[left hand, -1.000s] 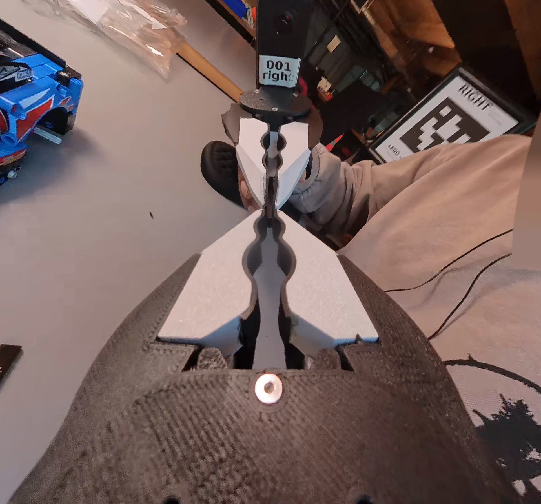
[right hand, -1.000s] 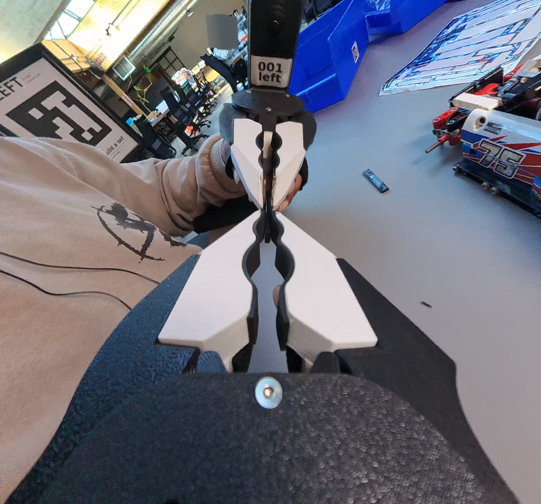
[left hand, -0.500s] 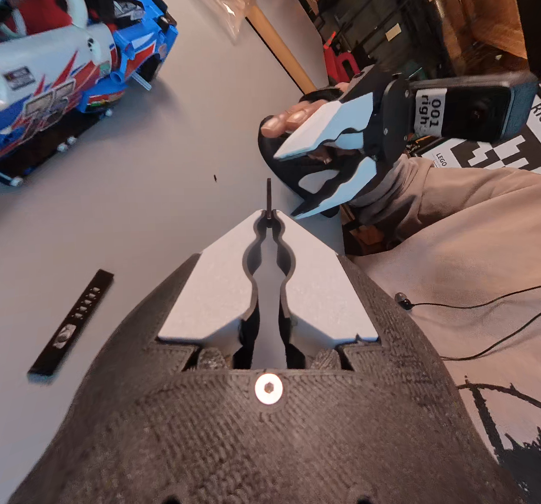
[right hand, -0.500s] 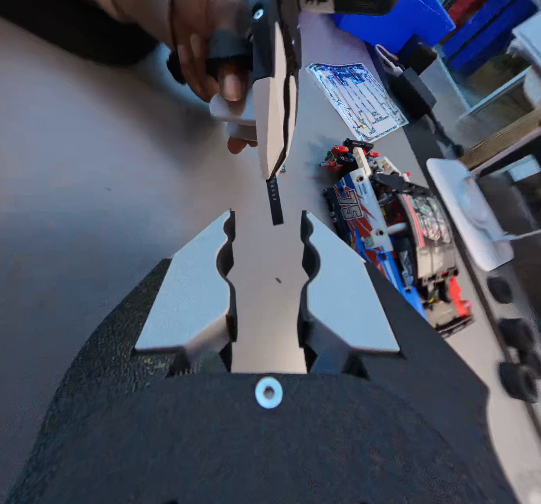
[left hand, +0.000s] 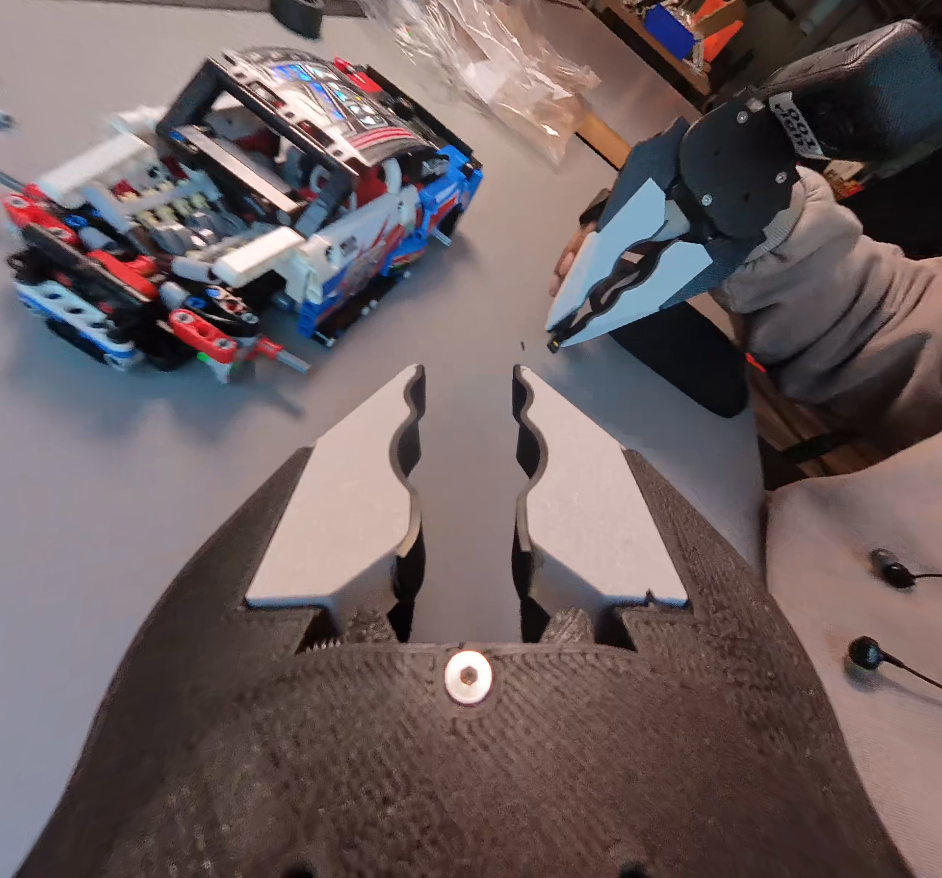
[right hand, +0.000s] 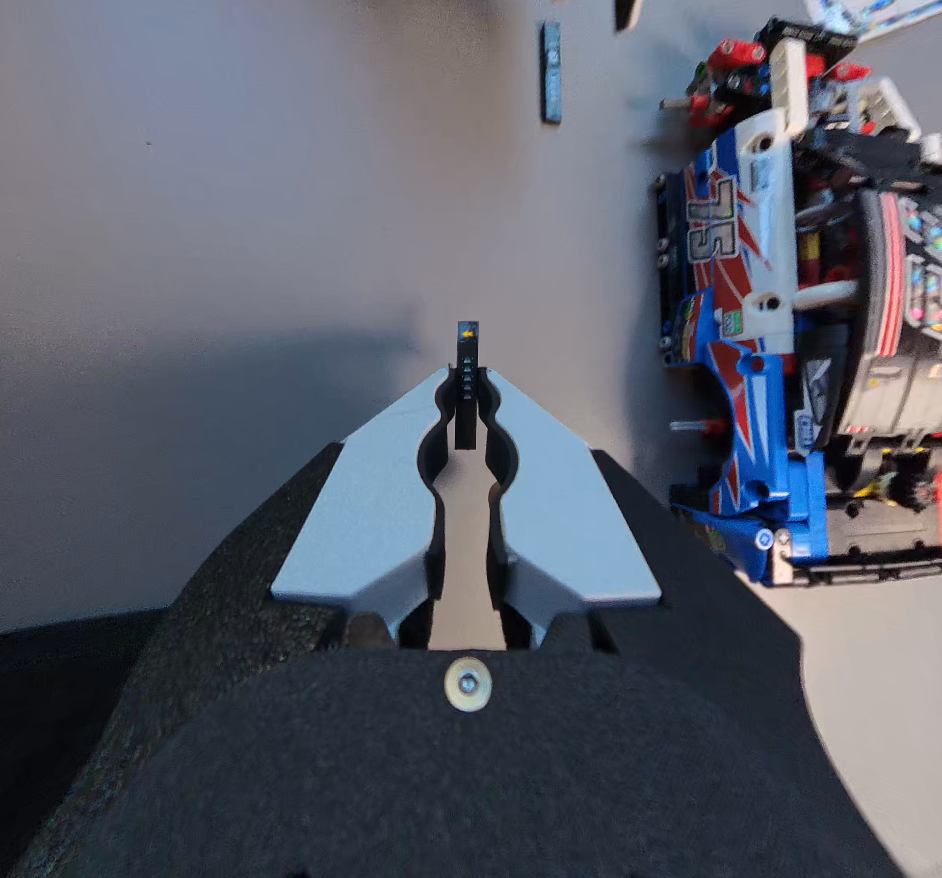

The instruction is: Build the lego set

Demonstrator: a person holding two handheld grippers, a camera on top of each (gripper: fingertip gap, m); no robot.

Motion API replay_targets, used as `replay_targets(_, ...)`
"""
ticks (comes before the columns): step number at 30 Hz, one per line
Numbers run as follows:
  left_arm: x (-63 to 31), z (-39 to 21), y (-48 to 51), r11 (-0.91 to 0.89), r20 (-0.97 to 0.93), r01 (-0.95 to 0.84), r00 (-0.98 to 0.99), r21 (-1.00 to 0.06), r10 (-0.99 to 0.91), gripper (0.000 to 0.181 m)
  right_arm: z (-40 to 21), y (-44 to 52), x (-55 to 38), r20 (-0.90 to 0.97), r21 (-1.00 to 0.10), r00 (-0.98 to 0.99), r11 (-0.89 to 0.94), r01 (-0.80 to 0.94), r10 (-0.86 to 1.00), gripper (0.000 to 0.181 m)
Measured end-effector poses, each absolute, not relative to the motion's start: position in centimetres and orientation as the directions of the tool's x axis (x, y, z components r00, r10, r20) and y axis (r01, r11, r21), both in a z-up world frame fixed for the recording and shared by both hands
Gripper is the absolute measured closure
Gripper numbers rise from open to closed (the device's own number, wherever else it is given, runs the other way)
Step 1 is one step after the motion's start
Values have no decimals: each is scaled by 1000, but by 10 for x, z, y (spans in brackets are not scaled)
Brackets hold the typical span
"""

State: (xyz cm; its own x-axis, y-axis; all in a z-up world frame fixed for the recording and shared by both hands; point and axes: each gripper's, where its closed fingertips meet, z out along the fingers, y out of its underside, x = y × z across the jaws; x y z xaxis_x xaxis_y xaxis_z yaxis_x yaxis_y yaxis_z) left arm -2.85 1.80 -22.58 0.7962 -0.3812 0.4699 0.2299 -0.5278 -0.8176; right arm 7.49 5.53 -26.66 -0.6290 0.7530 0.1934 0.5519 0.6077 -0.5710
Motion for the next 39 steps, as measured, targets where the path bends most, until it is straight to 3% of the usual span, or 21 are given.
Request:
replay_targets(4,-43,-225,22,-496,451,243,819,-833,-355,143,-285,60,86,125,-510,-661,620,597,740,172)
replay_targets(9,-55,-220,19,-454,372,197,866,-869,-335,138,-235,85,72,141,-677,-570,499,540,809,144)
replay_targets(11,-70,-222,23,-439,284,130,909,-889,-306,134,-207,120,61,240,-722,-458,473,506,856,121)
replay_targets(14,-97,-235,36,-479,109,-36,956,-877,-272,128,-208,175,46,470,-596,-359,591,544,806,88)
replay_targets(17,-120,-254,50,-530,-36,-173,965,-830,-260,121,-237,176,27,490,-522,-414,639,565,767,72)
replay_targets(21,-116,-257,60,-523,18,-143,957,-840,-291,116,-258,176,1,567,-426,-462,722,545,683,75)
replay_targets(29,-121,-258,52,-486,-22,-169,956,-857,-293,117,-257,177,-20,567,-424,-504,755,499,651,83)
replay_targets(31,-124,-255,52,-472,-39,-180,955,-863,-293,116,-251,182,-20,562,-409,-527,768,492,637,100)
replay_targets(39,-120,-260,57,-442,-205,-357,912,-823,-355,104,-243,185,-15,344,-394,-669,748,533,659,100)
